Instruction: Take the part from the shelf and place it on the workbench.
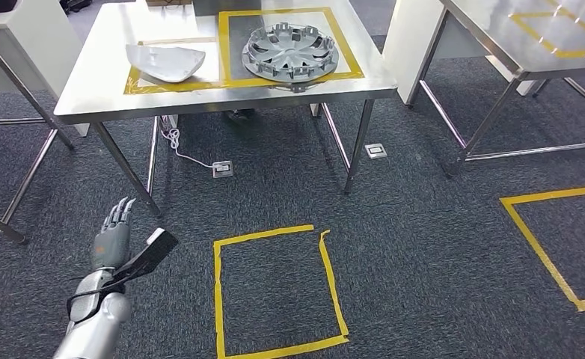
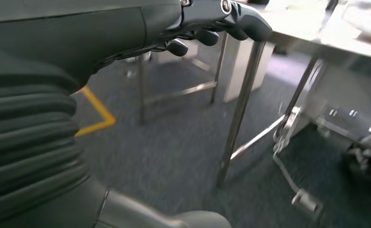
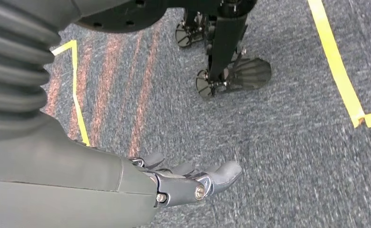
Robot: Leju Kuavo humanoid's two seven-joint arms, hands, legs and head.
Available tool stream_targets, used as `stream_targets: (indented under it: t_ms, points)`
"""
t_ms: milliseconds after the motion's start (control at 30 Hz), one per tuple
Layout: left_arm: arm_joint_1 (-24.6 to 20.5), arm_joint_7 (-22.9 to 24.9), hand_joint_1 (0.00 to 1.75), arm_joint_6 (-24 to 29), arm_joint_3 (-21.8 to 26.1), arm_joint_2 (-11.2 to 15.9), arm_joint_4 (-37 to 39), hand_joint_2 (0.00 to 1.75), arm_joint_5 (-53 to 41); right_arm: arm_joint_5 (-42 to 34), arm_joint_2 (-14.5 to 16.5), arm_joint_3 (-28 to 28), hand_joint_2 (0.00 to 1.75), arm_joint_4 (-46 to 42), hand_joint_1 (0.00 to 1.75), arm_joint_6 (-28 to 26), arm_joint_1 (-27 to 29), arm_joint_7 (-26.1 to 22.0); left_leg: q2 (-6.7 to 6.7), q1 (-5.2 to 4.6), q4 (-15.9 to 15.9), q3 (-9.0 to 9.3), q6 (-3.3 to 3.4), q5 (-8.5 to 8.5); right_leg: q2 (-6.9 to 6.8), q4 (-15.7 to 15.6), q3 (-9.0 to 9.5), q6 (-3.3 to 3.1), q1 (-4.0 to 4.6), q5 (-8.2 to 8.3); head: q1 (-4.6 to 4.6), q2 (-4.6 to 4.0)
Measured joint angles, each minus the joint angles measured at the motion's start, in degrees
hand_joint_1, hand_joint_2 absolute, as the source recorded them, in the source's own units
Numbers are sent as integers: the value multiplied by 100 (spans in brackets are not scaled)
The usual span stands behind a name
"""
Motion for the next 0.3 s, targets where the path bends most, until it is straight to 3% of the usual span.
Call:
stream_targets:
  t_ms: [133, 300]
  points:
    - [278, 115, 0, -258, 0, 3, 108, 0, 530, -433, -48, 397, 0, -73, 0, -63, 93, 91, 0, 1, -3, -4, -7, -2, 0, 20, -15, -2, 1, -8, -2, 0]
    - [593, 242, 0, -555, 0, 4, 225, 0, 1113, -912, -103, 853, 0, -154, 0, -142, 199, 193, 1, 3, -6, -5, -13, 1, 1, 31, -24, -8, 2, -12, -1, 0]
